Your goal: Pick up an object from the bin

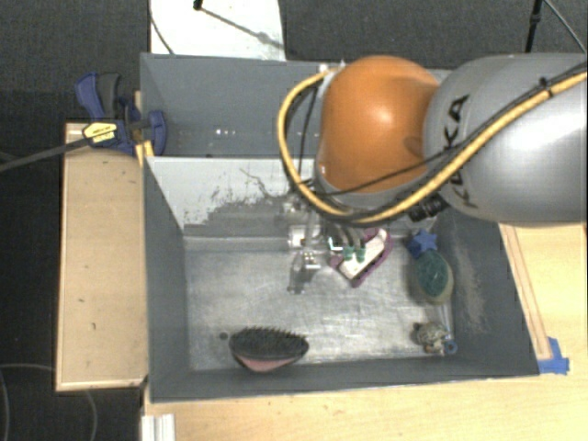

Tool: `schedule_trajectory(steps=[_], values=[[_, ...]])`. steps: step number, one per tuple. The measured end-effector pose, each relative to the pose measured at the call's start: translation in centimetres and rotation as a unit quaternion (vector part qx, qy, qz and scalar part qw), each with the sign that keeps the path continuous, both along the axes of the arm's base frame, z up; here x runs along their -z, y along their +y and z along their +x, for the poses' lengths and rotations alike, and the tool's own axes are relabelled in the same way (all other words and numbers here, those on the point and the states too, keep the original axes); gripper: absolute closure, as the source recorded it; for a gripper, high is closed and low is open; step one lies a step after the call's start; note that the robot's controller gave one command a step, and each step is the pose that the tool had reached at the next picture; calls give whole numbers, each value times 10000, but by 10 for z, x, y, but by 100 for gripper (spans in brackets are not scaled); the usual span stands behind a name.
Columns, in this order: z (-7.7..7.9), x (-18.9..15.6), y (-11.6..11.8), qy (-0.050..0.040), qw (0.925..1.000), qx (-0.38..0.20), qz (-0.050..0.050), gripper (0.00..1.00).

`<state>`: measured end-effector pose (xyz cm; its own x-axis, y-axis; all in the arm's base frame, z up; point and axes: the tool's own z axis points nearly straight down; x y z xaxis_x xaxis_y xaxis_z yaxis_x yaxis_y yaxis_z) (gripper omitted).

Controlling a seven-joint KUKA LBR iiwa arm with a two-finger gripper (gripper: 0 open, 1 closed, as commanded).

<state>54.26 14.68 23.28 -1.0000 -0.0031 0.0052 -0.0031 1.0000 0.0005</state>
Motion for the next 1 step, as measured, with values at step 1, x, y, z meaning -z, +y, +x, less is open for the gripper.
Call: schedule_trajectory(steps=[1], values=[[-60,63,-14,14,9990,-449,-9,0]])
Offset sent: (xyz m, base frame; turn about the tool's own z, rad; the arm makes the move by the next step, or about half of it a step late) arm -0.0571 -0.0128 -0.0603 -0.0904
